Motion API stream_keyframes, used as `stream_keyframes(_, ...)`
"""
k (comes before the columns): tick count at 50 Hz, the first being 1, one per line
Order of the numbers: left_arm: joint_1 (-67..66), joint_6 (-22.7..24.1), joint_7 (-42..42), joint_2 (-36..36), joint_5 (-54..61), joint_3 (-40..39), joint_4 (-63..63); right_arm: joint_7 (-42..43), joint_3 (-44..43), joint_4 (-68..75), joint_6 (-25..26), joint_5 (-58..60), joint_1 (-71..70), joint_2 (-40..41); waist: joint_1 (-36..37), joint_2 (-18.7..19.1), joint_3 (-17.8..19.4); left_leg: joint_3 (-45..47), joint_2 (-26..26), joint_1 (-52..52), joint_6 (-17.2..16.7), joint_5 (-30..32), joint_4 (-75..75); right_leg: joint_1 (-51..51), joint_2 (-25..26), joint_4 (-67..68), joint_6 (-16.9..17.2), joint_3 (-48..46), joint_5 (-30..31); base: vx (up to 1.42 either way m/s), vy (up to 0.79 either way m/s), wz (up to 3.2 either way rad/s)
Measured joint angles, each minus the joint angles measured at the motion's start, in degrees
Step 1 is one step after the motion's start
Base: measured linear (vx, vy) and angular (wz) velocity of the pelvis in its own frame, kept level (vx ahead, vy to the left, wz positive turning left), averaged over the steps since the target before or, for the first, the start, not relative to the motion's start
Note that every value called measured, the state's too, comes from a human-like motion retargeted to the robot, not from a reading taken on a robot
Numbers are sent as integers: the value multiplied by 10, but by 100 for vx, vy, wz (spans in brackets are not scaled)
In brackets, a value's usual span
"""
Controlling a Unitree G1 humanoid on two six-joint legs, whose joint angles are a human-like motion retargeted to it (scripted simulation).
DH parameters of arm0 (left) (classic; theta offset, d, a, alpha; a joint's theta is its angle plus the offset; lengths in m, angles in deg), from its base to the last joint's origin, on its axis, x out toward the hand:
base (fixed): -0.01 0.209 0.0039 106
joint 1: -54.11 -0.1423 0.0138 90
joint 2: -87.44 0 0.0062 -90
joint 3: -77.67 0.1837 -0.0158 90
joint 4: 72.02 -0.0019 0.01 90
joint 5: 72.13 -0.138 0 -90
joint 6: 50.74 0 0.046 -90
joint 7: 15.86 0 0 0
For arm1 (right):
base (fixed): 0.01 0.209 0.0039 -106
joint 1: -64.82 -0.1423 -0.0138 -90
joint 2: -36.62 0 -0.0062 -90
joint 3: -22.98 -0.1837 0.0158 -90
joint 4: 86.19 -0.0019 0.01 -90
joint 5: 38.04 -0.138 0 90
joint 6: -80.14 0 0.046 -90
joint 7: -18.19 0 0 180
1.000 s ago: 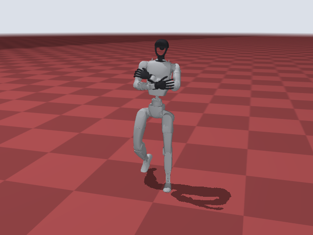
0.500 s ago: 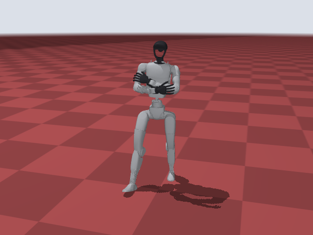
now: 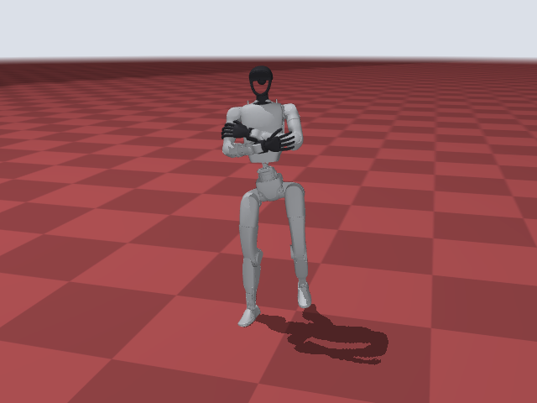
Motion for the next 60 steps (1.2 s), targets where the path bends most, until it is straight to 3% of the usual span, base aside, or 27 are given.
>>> stream_keyframes(8,7,9,15,2,27,-4,2,-2,-2,7,-13,22,-4,0,63,35,39,36,27,6,-42,73,-314,52,69,7,1,52,-49,41,-9,-90)
stream_keyframes(15,9,27,4,6,24,-8,-2,-10,2,10,-30,25,-11,-2,84,59,69,65,49,-17,-101,127,-434,122,103,12,-20,77,-91,46,-1,-52)
stream_keyframes(21,16,26,-1,1,21,-10,0,-7,1,12,-32,18,-17,1,105,51,71,65,53,-42,-99,86,-434,159,103,24,-38,100,-118,51,6,-47)
stream_keyframes(26,21,18,2,-4,25,-9,3,-1,-3,16,-28,16,-18,5,126,41,58,49,62,-24,-91,119,-434,178,106,46,-53,126,-119,57,13,-57)
stream_keyframes(30,18,14,-2,-7,30,-8,5,0,-5,19,-27,12,-13,9,125,38,43,48,71,9,-92,139,-434,178,113,99,-62,143,-79,61,19,-27)
stream_keyframes(37,9,10,1,-9,27,-2,11,-5,-13,14,-21,19,-6,9,96,53,8,25,96,45,-83,82,-409,29,133,401,-56,121,82,56,21,3)
stream_keyframes(40,12,0,12,-12,23,-2,15,4,-17,11,-14,17,-10,7,83,62,6,18,102,59,-84,59,-399,-47,119,505,-80,81,84,48,17,10)
stream_keyframes(43,13,-4,16,-15,19,-5,17,6,-19,8,-12,13,-13,4,70,69,11,14,103,75,-87,40,-390,-104,101,535,-110,40,40,44,14,15)
stream_keyframes(48,7,3,7,-12,24,-6,15,-4,-16,7,-16,14,-9,1,46,76,19,-1,94,96,-89,10,-374,-157,94,424,-118,1,-1,42,9,34)
stream_keyframes(53,-1,13,3,-4,47,-7,12,-5,-13,9,-15,15,-5,-4,16,64,34,-30,61,125,-92,-18,-355,-140,77,155,-101,-10,51,43,0,72)
stream_keyframes(57,5,13,22,-4,51,-5,9,7,-11,9,-3,31,-19,-1,-10,50,75,-65,41,184,-93,-46,-351,-93,57,-41,-51,-7,103,52,-10,89)
stream_keyframes(60,3,28,26,-4,35,1,3,-4,-7,11,-7,54,-23,5,-17,53,87,-80,51,223,-93,-58,-359,-112,50,-42,-4,-5,65,55,-17,57)
